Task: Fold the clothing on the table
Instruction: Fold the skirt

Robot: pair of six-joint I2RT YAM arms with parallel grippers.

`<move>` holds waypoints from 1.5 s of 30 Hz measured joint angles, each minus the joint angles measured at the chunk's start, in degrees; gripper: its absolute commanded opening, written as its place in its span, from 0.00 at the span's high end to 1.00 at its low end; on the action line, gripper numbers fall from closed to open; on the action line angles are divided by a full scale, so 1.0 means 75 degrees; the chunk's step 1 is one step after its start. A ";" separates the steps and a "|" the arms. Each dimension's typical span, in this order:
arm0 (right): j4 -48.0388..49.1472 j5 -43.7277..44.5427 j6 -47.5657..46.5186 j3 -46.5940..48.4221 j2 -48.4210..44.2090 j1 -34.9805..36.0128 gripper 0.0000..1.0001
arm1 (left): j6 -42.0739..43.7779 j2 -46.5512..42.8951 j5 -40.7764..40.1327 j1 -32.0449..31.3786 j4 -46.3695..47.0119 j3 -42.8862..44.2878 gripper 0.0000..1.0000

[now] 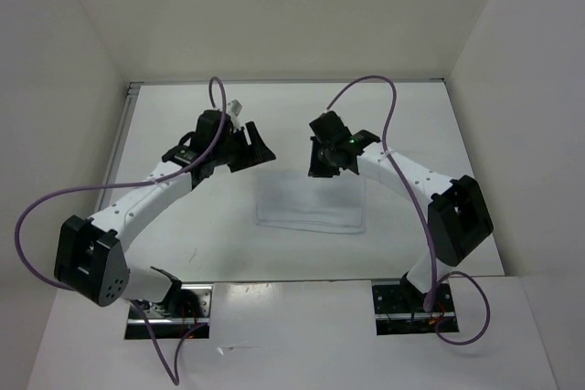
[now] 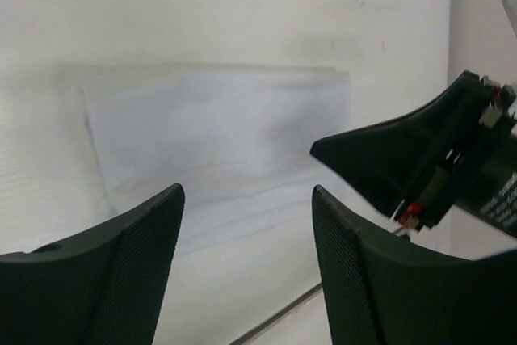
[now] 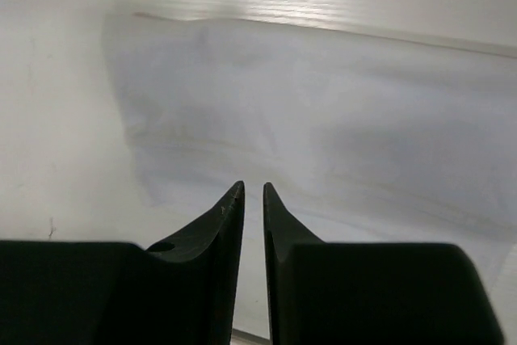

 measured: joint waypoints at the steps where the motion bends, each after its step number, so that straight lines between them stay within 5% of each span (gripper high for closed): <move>1: -0.0015 0.0009 -0.0050 0.0003 0.0079 -0.0096 0.80 | 0.0015 -0.0216 -0.0160 0.0000 -0.0003 -0.0154 0.28; 10: -0.0090 -0.0026 -0.0338 0.0003 0.0615 -0.0659 0.80 | 0.0201 0.0484 -0.0664 0.0000 -0.0029 -0.1725 0.26; 21: -0.0093 -0.0125 -0.0393 0.0003 0.0644 -0.0752 0.80 | 0.0385 0.1192 -0.0755 -0.0009 0.0204 -0.1775 0.25; 24: -0.0090 -0.0137 -0.0393 0.0003 0.0644 -0.0796 0.80 | 0.0379 0.1425 -0.0804 -0.0026 0.0233 -0.1778 0.32; 29: -0.0093 -0.0172 -0.0423 0.0003 0.0644 -0.0921 0.80 | 0.0332 0.1647 -0.0565 -0.0029 0.0697 -0.1918 0.72; 31: -0.0093 -0.0216 -0.0475 0.0009 0.0644 -0.1029 0.80 | 0.0309 0.1751 -0.0338 -0.0029 0.0976 -0.2014 0.76; 34: -0.0128 -0.0361 -0.0568 0.0102 0.0685 -0.1209 0.80 | 0.0233 0.1923 -0.0017 -0.0026 0.1376 -0.2063 0.99; 45: -0.0149 -0.1137 -0.0956 0.0898 0.2276 -0.1498 0.89 | 0.0114 0.2261 0.0664 -0.0023 0.2084 -0.2063 1.00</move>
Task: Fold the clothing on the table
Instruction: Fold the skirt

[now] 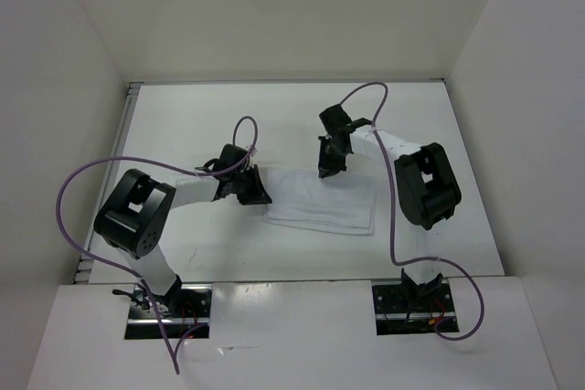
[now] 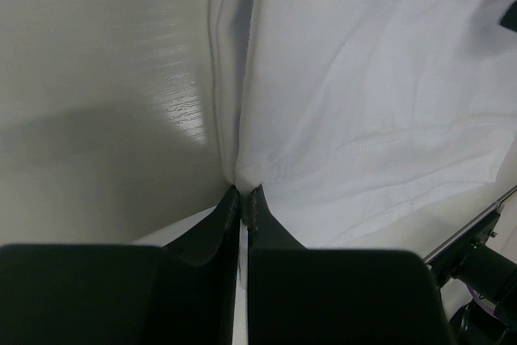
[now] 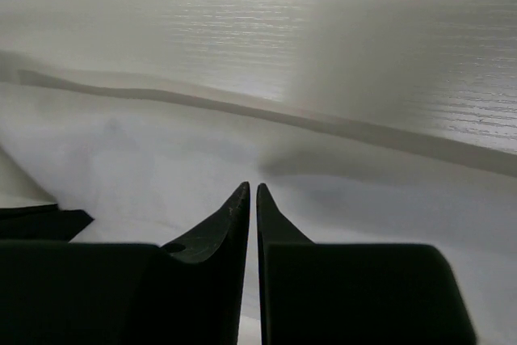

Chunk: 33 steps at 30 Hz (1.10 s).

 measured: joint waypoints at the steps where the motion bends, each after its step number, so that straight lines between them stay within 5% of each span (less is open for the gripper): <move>1: -0.0006 -0.0015 -0.0006 0.0003 0.0146 0.0000 0.89 | -0.0003 0.0000 -0.0003 0.0000 -0.0006 0.0003 1.00; 26: 0.0335 -0.0446 0.0006 0.0009 0.0772 -0.0172 0.89 | 0.0061 -0.0379 -0.0128 -0.0006 -0.0950 0.0052 1.00; 33: 0.0790 -0.1052 0.0152 0.0009 0.0930 -0.0192 0.89 | 0.0058 -0.1443 0.0029 -0.0052 -0.1475 0.0283 1.00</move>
